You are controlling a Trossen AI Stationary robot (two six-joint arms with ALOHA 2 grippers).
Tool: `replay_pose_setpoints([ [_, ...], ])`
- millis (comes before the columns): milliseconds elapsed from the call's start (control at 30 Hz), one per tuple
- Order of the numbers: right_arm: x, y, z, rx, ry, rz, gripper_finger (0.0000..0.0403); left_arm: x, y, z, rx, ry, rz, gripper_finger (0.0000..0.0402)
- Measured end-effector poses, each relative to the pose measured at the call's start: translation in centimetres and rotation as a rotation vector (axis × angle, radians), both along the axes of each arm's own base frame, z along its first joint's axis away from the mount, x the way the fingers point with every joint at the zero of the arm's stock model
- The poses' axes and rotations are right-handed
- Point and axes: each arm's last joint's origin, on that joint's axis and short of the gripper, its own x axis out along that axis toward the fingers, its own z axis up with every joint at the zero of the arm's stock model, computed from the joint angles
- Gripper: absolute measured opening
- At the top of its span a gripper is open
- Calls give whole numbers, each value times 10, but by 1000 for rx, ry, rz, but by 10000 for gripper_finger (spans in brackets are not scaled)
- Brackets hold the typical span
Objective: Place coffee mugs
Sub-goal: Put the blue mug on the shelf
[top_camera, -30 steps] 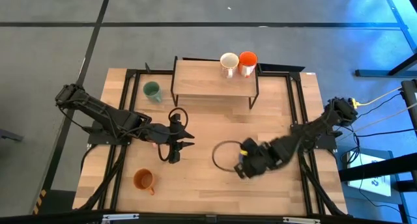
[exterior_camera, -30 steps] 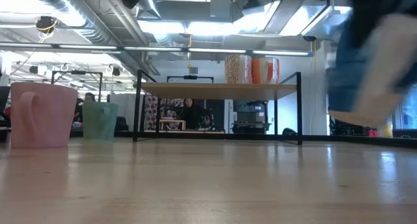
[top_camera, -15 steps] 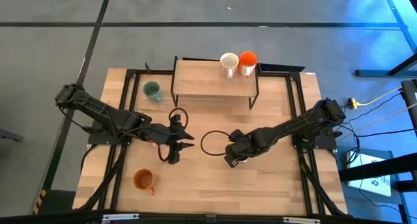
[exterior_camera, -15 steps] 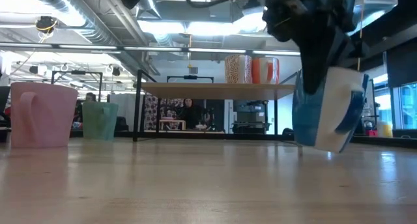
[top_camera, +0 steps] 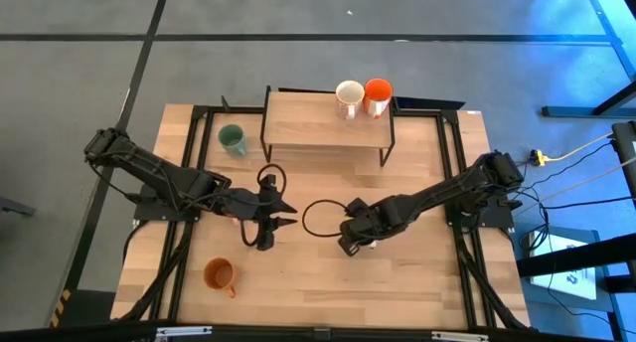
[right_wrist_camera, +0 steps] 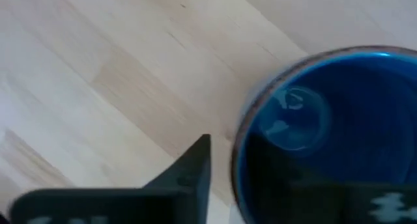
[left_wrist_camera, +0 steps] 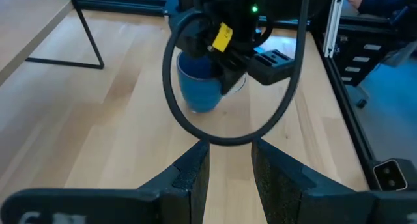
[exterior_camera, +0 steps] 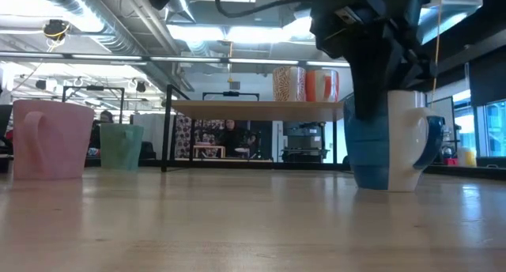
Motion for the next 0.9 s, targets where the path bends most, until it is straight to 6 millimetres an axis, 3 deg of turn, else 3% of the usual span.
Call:
replay_pose_setpoints([
  [133,-1,0,5,1,-26,23,135,0,0,1,-38,-9,22,123],
  [300,-16,5,48,-46,-171,145,178,8,5,-3,-95,-14,81,158],
  [467,-59,23,93,-184,-315,317,192,31,4,-11,-137,-74,64,173],
  [567,-92,30,106,-271,-357,349,193,53,7,-13,-154,-71,80,171],
  [733,-143,34,105,-355,-407,315,193,96,17,-14,-158,-9,133,171],
  [900,-179,35,84,-371,-450,294,193,143,26,-11,-141,72,192,170],
])
